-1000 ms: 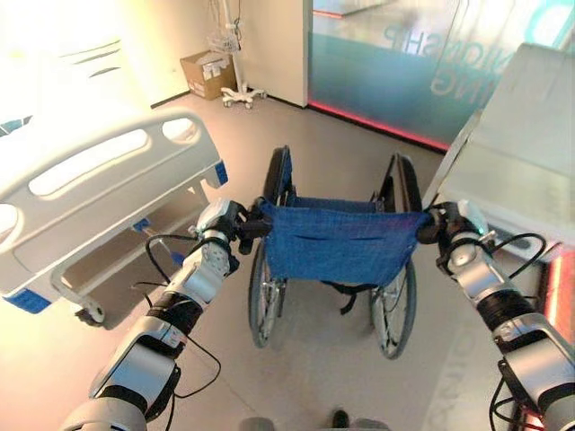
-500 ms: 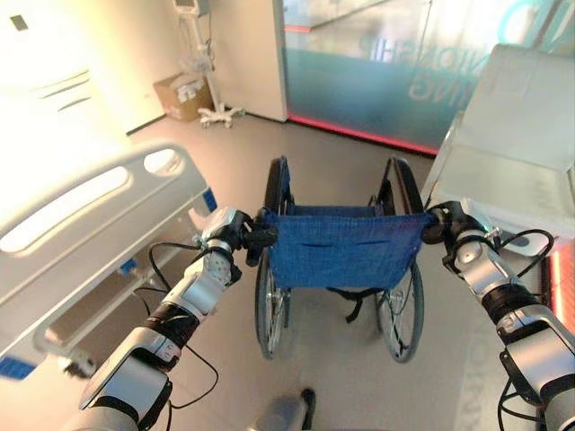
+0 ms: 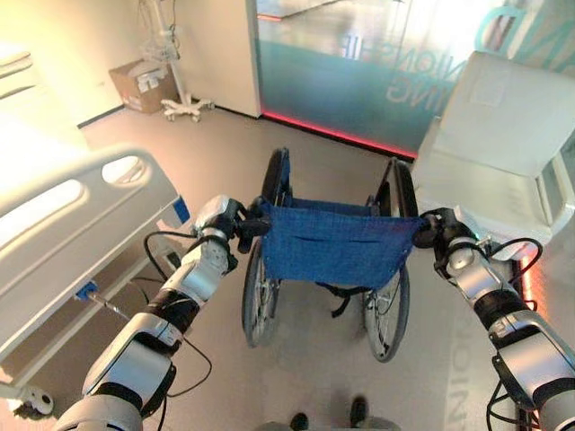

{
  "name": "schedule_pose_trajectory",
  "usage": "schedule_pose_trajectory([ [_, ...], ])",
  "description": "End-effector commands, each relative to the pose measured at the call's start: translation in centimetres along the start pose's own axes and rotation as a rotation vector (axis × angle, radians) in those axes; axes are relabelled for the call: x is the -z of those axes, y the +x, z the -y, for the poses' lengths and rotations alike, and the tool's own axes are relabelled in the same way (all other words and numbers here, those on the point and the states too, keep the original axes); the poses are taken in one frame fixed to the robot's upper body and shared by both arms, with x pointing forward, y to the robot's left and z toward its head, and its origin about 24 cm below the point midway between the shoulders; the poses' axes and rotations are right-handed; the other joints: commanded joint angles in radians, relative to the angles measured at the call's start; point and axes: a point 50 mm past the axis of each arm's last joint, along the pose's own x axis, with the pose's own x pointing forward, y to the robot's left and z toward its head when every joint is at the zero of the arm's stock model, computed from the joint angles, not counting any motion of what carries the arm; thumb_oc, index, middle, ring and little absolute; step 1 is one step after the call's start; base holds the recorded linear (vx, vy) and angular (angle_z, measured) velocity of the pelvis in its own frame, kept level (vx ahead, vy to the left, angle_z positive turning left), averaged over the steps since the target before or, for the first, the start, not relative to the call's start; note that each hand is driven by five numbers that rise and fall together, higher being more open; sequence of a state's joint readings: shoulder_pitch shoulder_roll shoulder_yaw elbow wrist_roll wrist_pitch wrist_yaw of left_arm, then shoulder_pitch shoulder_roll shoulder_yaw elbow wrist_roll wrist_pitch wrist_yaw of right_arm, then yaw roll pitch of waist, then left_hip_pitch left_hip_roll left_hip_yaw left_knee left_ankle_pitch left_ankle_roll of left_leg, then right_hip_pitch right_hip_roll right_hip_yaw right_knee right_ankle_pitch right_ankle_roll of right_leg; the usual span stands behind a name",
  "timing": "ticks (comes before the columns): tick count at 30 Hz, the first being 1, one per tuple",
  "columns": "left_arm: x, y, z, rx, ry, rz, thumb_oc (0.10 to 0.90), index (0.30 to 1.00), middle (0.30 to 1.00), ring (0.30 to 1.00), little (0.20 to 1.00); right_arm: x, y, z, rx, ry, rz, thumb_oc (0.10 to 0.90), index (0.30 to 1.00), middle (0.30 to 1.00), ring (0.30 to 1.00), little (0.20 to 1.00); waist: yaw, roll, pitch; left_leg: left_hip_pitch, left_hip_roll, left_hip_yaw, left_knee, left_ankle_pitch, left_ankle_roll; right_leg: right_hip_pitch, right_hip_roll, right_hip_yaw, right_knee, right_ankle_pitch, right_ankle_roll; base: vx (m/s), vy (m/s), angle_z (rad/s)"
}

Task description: Push the wheelchair next to the bed

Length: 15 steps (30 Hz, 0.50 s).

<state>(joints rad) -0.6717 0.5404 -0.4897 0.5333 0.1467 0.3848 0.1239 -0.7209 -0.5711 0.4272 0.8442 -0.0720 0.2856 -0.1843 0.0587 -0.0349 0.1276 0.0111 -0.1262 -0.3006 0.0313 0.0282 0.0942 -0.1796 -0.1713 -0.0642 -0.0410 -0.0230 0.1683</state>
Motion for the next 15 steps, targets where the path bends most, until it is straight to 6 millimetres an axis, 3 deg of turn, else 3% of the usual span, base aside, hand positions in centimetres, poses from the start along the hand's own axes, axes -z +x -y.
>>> schedule_pose_trajectory([
  [1, 3.7, -2.1, 5.4, 0.218, -0.002, -0.091, 0.400, 0.300, 0.300, 0.300, 0.300, -4.3, -0.6, -1.7, -0.184, -0.100, 0.175, 0.400, 0.300, 0.300, 0.300, 0.300, 0.026, 0.001, 0.092, 0.043, 0.053, 0.091, 0.048, -0.128, -0.047, 0.012, -0.015, 0.043, 0.028, 0.223, -0.017, 0.32, -0.434, 0.52],
  [4, 4.3, -2.4, 5.6, 0.238, 0.001, -0.109, 0.400, 0.300, 0.300, 0.300, 0.300, -4.2, -0.6, -1.3, -0.189, -0.094, 0.167, 0.400, 0.300, 0.300, 0.300, 0.300, 0.028, -0.014, 0.088, 0.028, 0.089, 0.089, 0.096, -0.133, -0.074, 0.035, -0.005, 0.013, 0.117, 0.172, -0.021, 0.29, -0.383, 0.65],
  [6, 5.3, -2.8, 6.0, 0.250, -0.012, -0.140, 0.400, 0.300, 0.300, 0.300, 0.300, -4.1, -0.9, -1.8, -0.218, -0.115, 0.173, 0.400, 0.300, 0.300, 0.300, 0.300, 0.019, -0.025, 0.090, 0.048, 0.174, 0.136, 0.128, -0.107, -0.111, 0.058, -0.002, -0.057, 0.164, 0.139, -0.043, 0.40, -0.430, 0.80],
  [7, 5.3, -2.8, 6.1, 0.249, -0.018, -0.143, 0.400, 0.300, 0.300, 0.300, 0.300, -4.0, -1.0, -1.8, -0.222, -0.121, 0.173, 0.400, 0.300, 0.300, 0.300, 0.300, 0.017, -0.025, 0.089, 0.052, 0.186, 0.142, 0.129, -0.096, -0.114, 0.065, 0.002, -0.063, 0.163, 0.136, -0.048, 0.37, -0.361, 0.65],
  [12, 5.1, -3.0, 6.7, 0.275, -0.061, -0.132, 0.400, 0.300, 0.300, 0.300, 0.300, -3.1, -0.7, -1.5, -0.212, -0.155, 0.152, 0.400, 0.300, 0.300, 0.300, 0.300, 0.002, -0.021, 0.078, 0.046, 0.260, 0.218, 0.188, 0.040, -0.145, 0.127, 0.039, -0.132, 0.135, 0.098, -0.099, 0.27, -0.294, 0.55],
  [13, 4.9, -3.0, 7.0, 0.288, -0.070, -0.122, 0.400, 0.300, 0.300, 0.300, 0.300, -2.6, -0.6, -1.3, -0.207, -0.168, 0.141, 0.400, 0.300, 0.300, 0.300, 0.300, -0.003, -0.024, 0.076, 0.024, 0.288, 0.264, 0.240, 0.094, -0.158, 0.155, 0.049, -0.158, 0.122, 0.083, -0.117, 0.23, -0.288, 0.28],
  [15, 4.9, -3.1, 7.3, 0.298, -0.076, -0.115, 0.400, 0.300, 0.300, 0.300, 0.300, -2.5, -0.5, -1.2, -0.202, -0.177, 0.136, 0.400, 0.300, 0.300, 0.300, 0.300, -0.005, -0.029, 0.076, 0.016, 0.300, 0.295, 0.278, 0.103, -0.161, 0.170, 0.054, -0.180, 0.117, 0.071, -0.129, 0.22, -0.254, 0.36],
])
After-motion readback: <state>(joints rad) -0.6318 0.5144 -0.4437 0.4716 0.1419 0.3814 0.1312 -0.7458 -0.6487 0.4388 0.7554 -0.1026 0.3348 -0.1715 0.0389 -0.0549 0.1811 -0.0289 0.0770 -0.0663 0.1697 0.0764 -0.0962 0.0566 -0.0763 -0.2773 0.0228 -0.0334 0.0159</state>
